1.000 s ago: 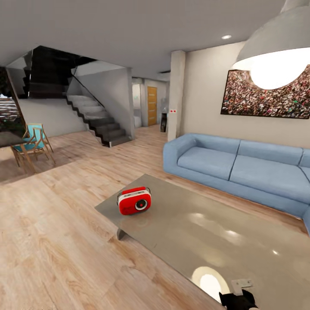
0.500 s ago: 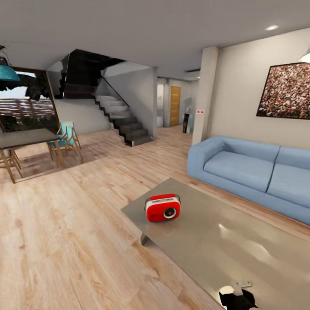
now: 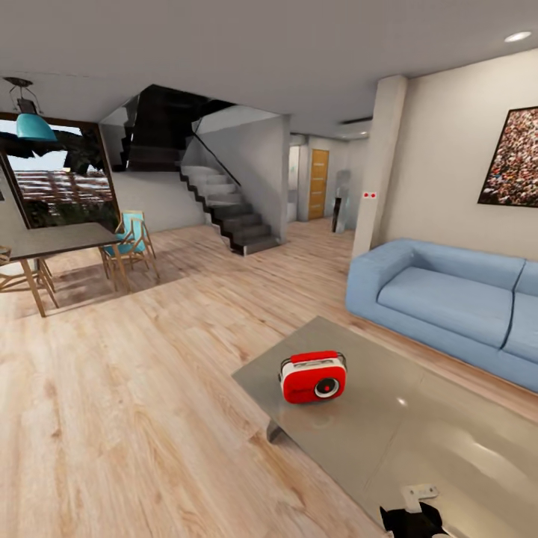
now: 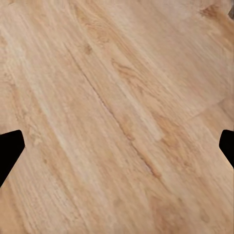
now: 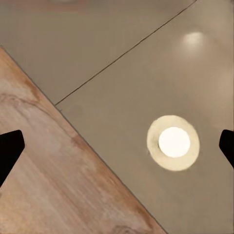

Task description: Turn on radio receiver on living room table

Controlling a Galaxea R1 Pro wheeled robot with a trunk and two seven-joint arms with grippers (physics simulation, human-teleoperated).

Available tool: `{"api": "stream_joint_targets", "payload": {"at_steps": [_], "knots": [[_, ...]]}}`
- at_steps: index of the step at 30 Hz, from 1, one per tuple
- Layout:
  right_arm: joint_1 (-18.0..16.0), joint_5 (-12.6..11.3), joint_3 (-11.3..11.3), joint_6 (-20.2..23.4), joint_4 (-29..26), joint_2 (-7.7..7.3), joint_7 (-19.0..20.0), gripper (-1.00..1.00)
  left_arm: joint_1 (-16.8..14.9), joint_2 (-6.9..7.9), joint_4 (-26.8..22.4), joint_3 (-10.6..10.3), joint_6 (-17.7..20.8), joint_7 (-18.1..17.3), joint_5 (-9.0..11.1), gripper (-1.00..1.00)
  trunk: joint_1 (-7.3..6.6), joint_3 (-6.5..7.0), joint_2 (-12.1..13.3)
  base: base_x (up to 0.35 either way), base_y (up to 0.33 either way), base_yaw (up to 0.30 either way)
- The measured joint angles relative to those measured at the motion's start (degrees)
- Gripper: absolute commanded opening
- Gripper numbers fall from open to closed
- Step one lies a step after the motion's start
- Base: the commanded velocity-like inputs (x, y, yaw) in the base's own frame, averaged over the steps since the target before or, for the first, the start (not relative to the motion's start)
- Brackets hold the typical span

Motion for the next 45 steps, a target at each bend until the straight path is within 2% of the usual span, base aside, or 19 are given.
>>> {"api": "stream_joint_targets", "payload": {"at_steps": [11,27,45], "knots": [[0.0,0.0,0.0,0.0,0.0,0.00,0.0,1.00,0.0,0.00,0.0,0.0,0.1,0.0,0.0,1.00,0.00,0.00,0.0,0.210,0.270,-0.017],[0.0,0.0,0.0,0.0,0.0,0.01,0.0,1.00,0.0,0.00,0.0,0.0,0.1,0.0,0.0,1.00,0.00,0.00,0.0,0.179,0.284,-0.238],[0.0,0.0,0.1,0.0,0.0,0.02,0.0,1.00,0.0,0.00,0.0,0.0,0.1,0.0,0.0,1.00,0.00,0.03,0.0,0.148,0.290,-0.044]]}}
